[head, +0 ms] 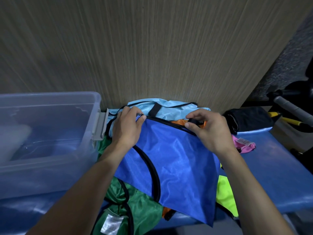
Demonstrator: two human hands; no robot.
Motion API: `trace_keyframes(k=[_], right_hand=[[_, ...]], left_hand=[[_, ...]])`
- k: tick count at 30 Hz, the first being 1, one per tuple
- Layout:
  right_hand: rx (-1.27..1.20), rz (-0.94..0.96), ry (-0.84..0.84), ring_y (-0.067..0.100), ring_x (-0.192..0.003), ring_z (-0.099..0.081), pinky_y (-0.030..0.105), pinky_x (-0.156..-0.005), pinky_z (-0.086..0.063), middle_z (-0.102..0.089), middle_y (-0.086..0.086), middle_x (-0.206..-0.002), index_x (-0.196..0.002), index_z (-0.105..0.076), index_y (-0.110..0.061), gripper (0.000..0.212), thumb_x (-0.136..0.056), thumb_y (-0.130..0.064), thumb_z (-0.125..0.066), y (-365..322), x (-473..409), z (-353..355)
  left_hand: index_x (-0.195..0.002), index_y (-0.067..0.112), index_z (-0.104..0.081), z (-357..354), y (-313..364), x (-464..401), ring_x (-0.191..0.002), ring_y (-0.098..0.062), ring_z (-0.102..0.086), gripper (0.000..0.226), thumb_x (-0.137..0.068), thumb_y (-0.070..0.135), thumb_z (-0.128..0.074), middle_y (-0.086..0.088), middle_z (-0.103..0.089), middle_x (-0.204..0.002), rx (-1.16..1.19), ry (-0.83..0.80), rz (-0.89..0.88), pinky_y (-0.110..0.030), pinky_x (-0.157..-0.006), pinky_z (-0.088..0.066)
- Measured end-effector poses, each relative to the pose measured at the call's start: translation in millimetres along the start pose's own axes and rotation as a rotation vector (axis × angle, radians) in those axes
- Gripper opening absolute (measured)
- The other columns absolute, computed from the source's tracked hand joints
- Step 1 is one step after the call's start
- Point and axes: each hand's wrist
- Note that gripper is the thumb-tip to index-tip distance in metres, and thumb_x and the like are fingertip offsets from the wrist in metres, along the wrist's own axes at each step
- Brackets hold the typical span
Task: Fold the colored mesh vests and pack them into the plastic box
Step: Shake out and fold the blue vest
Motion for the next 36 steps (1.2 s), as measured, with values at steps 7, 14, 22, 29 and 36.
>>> trace_keyframes(k=[7,14,22,29,36], right_hand=[[0.331,0.030,0.130,0.026,-0.095,-0.064,0.044,-0.081,-0.053,-0.071,-0.006,-0.097,-0.107,-0.070,-0.024,0.021,-0.089,-0.031,-0.075,8,5,-12],[0.265,-0.040,0.239,0.013,-0.080,-0.062,0.031,-0.069,-0.045,-0.064,-0.005,-0.089,-0.095,-0.065,-0.020,0.020,-0.087,-0.033,-0.078,9,51,37],[-0.063,-0.632,-0.182,0.022,-0.057,-0.072,0.035,-0.052,-0.057,-0.073,0.008,-0.083,-0.098,-0.070,-0.011,0.029,-0.090,-0.039,-0.076,21,91,49],[-0.239,-0.771,-0.139,0.024,-0.069,-0.057,0.033,-0.059,-0.046,-0.059,0.012,-0.085,-0.094,-0.063,0.009,0.058,-0.087,-0.047,-0.076,21,94,36],[-0.361,-0.773,-0.082,0.023,-0.072,-0.052,0.038,-0.062,-0.041,-0.053,0.007,-0.081,-0.083,-0.060,-0.004,0.053,-0.078,-0.053,-0.083,16,96,22]], left_hand=[[-0.108,0.016,-0.061,7,4,-4,-0.100,-0.026,-0.053,0.016,-0.103,0.030,-0.056,0.000,-0.062,-0.104,-0.121,0.134,-0.091,-0.039,-0.082,-0.041],[-0.117,0.016,-0.061,4,24,31,-0.103,-0.031,-0.049,0.036,-0.085,0.004,-0.071,-0.005,-0.055,-0.116,-0.325,0.239,-0.391,-0.046,-0.083,-0.047],[-0.146,0.028,-0.051,-22,46,72,-0.138,-0.029,-0.039,0.061,-0.099,0.064,-0.035,-0.001,-0.044,-0.153,-0.375,-0.182,-0.614,-0.047,-0.110,-0.038],[-0.162,0.037,0.004,-30,34,76,-0.156,-0.021,0.017,0.077,-0.099,0.074,-0.021,0.006,0.019,-0.169,-0.457,-0.360,-0.616,-0.050,-0.125,0.005],[-0.161,0.040,0.007,-25,29,78,-0.153,-0.025,0.027,0.085,-0.093,0.082,-0.022,0.007,0.025,-0.167,-0.484,-0.348,-0.624,-0.055,-0.124,0.009]])
Point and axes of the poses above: each hand's wrist, its own x-axis away from the middle knuckle, its own z-axis out of the back of the hand, y = z × x
